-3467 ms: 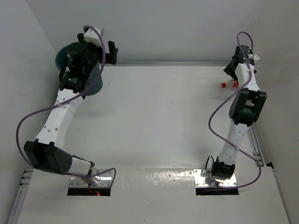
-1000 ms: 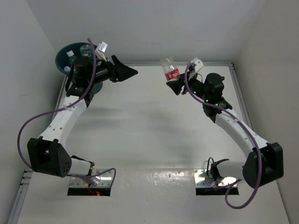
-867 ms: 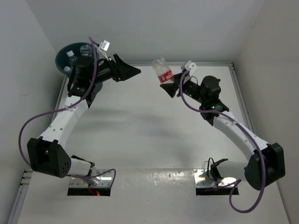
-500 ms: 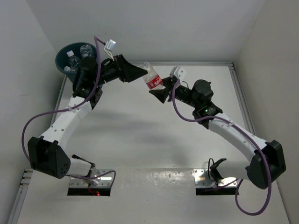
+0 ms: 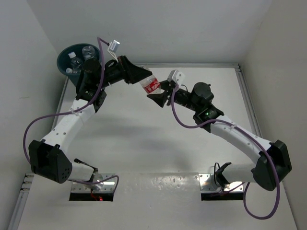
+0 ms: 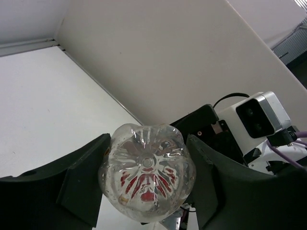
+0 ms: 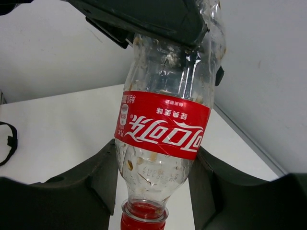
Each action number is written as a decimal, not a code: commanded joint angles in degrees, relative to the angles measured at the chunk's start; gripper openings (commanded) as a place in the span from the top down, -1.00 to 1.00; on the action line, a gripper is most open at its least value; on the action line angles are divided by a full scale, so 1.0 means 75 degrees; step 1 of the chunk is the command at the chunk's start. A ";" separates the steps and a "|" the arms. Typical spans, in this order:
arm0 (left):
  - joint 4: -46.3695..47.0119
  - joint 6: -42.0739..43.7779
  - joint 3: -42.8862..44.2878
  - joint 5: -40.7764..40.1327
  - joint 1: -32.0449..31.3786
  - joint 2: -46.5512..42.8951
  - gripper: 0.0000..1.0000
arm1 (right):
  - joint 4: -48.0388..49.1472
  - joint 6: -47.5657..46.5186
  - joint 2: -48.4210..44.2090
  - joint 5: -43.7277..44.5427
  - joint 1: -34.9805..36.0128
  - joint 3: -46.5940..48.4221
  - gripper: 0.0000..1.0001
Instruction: Put the plastic bottles in the bin
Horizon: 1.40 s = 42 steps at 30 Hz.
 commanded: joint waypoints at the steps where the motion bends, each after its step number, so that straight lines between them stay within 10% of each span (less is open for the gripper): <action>1: 0.0495 0.0084 0.0210 0.0297 0.0011 -0.0061 0.04 | 0.0458 -0.0073 0.0112 0.0162 0.0059 0.0478 0.82; 8: -0.0382 0.0880 0.1201 0.0390 0.1275 0.0114 0.95 | 0.0026 -0.0096 -0.0273 0.0828 -0.0023 0.0432 -0.99; 20: -0.4508 0.4126 0.6876 -0.0719 0.5238 0.3090 1.00 | -0.4170 -0.0191 -0.1106 0.0714 -0.1755 0.0549 -1.00; 35: -0.3771 0.5907 0.6139 -0.3570 0.5485 0.3759 1.00 | -0.4381 0.0067 -0.0954 0.0163 -0.2905 0.0115 -1.00; 42: -0.2075 0.5020 0.5940 -0.3442 0.5637 0.3759 1.00 | -0.4452 0.0009 -0.0825 -0.0048 -0.2953 0.0068 -0.97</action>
